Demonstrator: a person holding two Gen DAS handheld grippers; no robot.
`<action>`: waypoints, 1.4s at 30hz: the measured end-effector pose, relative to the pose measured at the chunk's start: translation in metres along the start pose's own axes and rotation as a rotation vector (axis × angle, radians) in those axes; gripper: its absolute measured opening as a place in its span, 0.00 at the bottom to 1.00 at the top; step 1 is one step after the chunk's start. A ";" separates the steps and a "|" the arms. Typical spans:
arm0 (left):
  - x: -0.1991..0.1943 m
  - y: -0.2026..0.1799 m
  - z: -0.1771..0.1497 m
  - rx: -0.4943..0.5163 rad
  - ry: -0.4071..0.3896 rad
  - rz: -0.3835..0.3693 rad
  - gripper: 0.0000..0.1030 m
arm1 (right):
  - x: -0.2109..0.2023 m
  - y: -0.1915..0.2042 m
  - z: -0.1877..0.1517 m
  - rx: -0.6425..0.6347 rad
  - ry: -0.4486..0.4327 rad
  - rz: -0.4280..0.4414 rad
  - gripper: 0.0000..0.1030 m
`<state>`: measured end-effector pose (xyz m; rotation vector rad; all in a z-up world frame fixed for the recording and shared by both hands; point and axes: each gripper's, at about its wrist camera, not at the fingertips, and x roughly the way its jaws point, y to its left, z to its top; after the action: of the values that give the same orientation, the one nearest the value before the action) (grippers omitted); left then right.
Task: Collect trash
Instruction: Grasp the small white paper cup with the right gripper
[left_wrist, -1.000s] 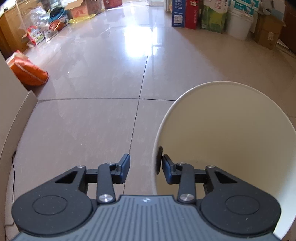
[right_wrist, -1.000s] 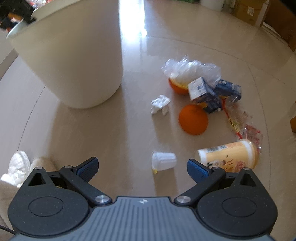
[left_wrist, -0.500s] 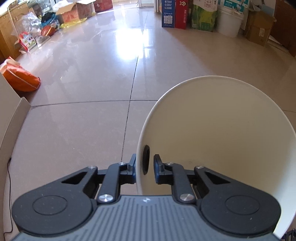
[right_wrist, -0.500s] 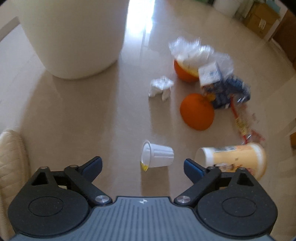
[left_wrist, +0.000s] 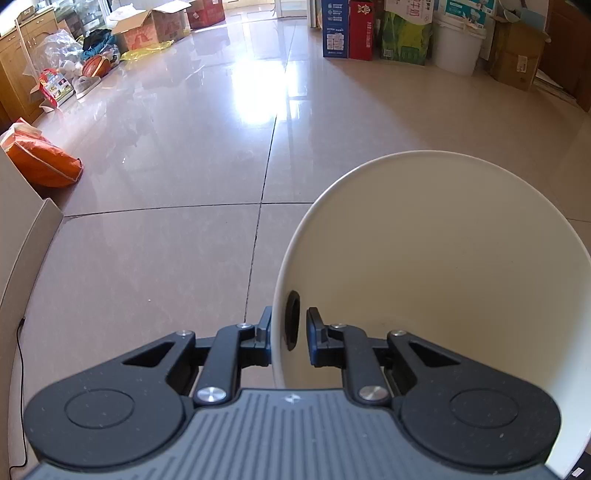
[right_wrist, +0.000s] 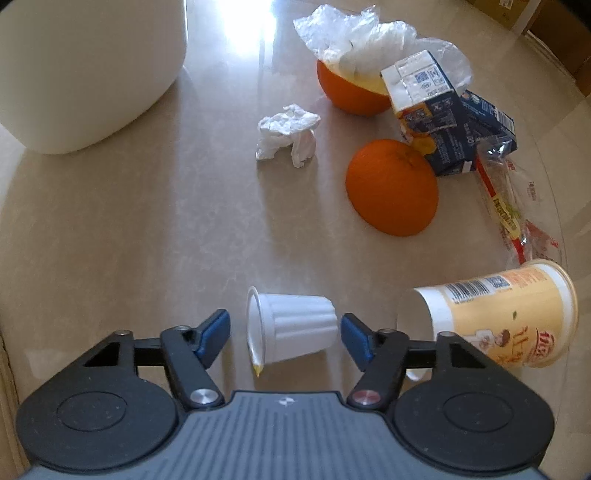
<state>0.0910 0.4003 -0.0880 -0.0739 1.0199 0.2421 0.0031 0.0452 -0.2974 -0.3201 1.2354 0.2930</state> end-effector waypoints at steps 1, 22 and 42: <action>0.000 0.000 -0.001 0.001 -0.003 0.000 0.15 | 0.000 0.000 0.001 -0.002 0.004 0.004 0.63; 0.001 -0.001 0.000 -0.011 -0.002 0.003 0.14 | -0.047 -0.014 0.017 -0.081 -0.025 0.075 0.75; 0.004 0.013 0.000 -0.053 0.011 -0.018 0.14 | -0.009 0.017 0.022 0.114 0.083 0.185 0.69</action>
<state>0.0899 0.4134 -0.0910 -0.1320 1.0235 0.2525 0.0129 0.0691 -0.2838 -0.1206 1.3611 0.3697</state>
